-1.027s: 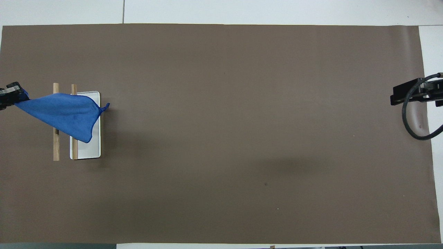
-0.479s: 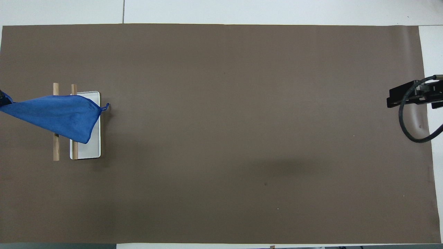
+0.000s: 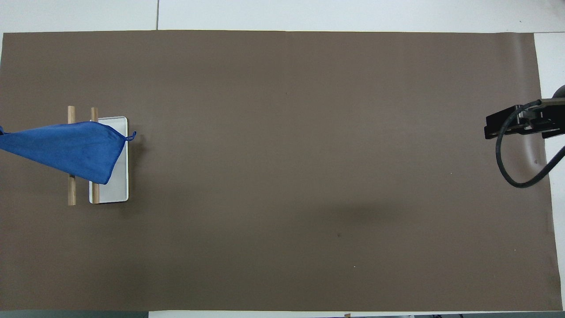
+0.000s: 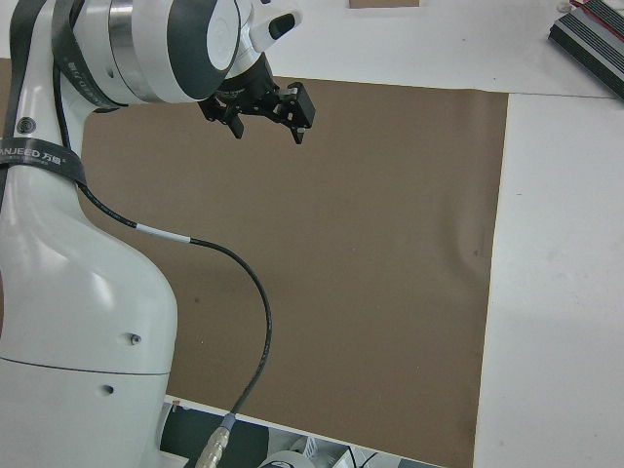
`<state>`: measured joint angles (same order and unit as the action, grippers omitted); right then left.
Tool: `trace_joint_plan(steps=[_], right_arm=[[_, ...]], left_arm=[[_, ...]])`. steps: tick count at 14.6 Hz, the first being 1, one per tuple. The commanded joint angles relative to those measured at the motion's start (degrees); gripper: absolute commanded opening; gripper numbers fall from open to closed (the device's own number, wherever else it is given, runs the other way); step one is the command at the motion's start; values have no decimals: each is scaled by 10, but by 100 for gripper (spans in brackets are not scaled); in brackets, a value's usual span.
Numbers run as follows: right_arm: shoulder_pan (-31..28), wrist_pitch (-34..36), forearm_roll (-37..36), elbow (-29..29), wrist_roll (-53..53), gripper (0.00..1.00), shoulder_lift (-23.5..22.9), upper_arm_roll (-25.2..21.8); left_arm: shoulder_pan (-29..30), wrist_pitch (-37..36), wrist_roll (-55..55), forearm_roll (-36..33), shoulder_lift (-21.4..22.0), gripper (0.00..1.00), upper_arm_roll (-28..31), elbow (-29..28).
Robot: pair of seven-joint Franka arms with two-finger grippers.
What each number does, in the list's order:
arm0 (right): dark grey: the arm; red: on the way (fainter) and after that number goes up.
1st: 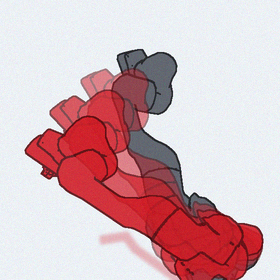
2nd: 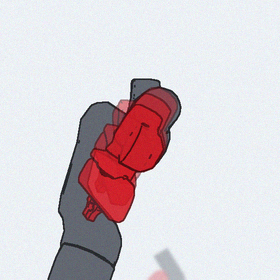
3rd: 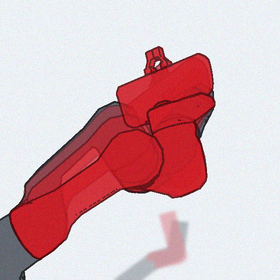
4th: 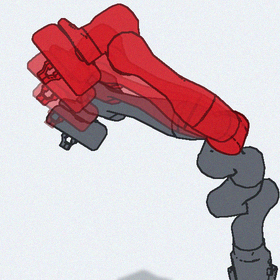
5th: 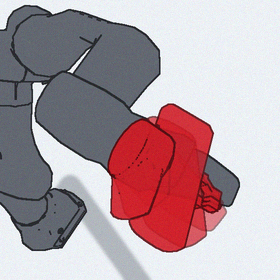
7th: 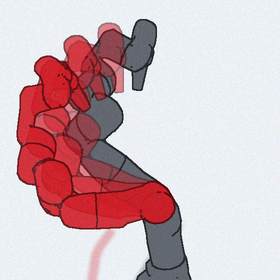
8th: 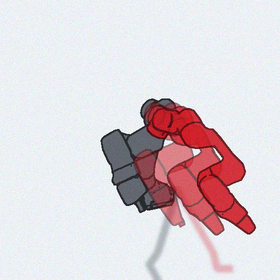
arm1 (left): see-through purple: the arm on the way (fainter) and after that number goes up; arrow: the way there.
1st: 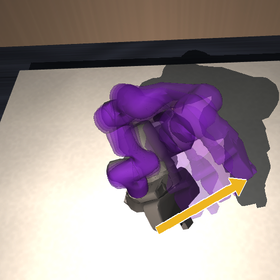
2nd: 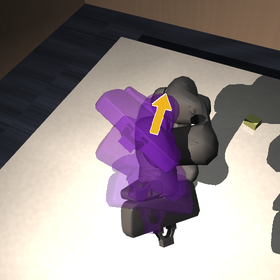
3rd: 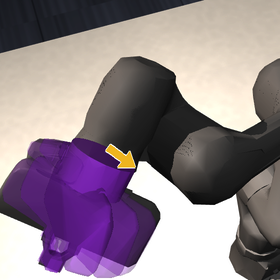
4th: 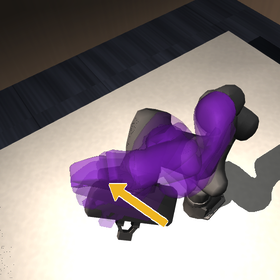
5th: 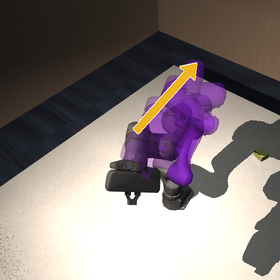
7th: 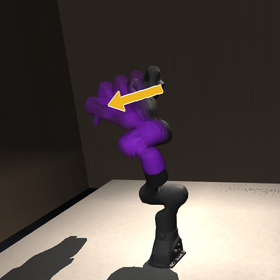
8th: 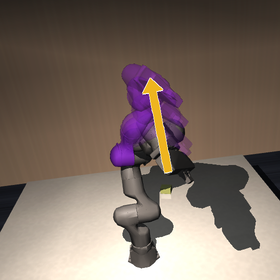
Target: Right arm passes towel to left arm to hang
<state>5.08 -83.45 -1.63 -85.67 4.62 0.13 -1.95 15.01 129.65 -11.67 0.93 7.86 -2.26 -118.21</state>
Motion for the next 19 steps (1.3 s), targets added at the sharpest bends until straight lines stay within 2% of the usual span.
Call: trace_joint_plan(steps=[1,2,3,4,10,13,19], right_arm=[[-3,10,-12,-12,-9,100,11,2],[-3,12,-13,-9,-9,100,10,2],[-5,9,-13,-9,-9,100,10,2],[-4,8,-10,-9,-8,100,10,2],[-10,-4,-1,-14,-9,100,12,-2],[-10,-1,-1,-14,-10,100,12,-2],[-10,-1,-1,-14,-10,100,12,-2]], left_arm=[[12,4,6,-11,20,0,-5,-22],[14,3,6,-11,20,0,-5,-22],[15,3,8,-11,20,48,-5,-22],[15,3,10,-11,20,99,-5,-21],[14,-6,10,-11,19,100,-5,-17],[1,-47,12,-11,18,100,-8,-9],[-102,-146,37,-11,18,100,-10,7]])
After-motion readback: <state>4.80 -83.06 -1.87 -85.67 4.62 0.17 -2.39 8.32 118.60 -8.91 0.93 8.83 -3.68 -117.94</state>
